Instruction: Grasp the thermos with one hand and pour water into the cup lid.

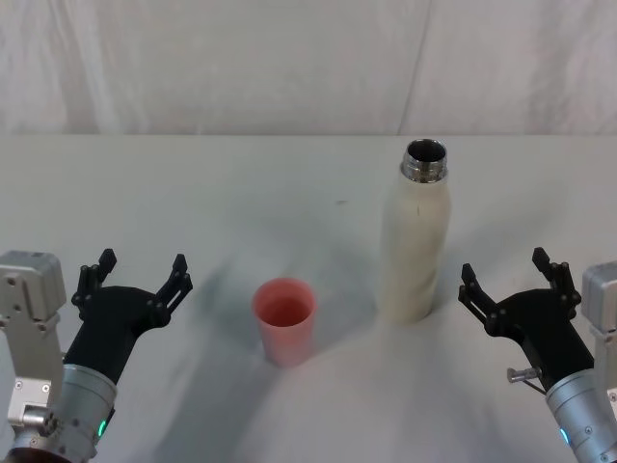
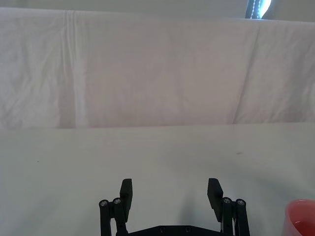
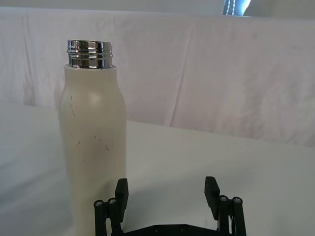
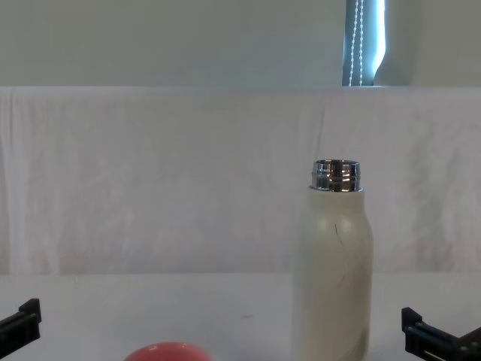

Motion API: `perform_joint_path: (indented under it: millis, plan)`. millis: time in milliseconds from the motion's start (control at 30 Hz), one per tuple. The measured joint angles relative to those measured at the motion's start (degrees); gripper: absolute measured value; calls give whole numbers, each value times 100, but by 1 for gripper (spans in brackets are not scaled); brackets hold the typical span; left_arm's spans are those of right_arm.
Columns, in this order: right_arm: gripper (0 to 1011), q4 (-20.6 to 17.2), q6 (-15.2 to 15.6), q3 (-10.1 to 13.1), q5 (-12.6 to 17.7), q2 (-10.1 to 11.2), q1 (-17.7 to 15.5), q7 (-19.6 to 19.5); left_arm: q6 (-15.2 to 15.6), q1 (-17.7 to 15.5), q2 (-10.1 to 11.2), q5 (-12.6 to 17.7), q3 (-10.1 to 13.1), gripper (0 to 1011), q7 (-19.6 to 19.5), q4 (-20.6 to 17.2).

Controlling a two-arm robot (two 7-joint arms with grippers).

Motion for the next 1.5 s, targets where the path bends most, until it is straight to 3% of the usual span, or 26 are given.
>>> perform_joint_path:
  millis: [833,1500]
  plan:
    - [1000,-11,40,39,-33,-36,7,29,0,0,0,0,0,1001,0,0]
    - [1000,-117,453,144,109,-265,165,810,0,0,0,0,0,1001,0,0]
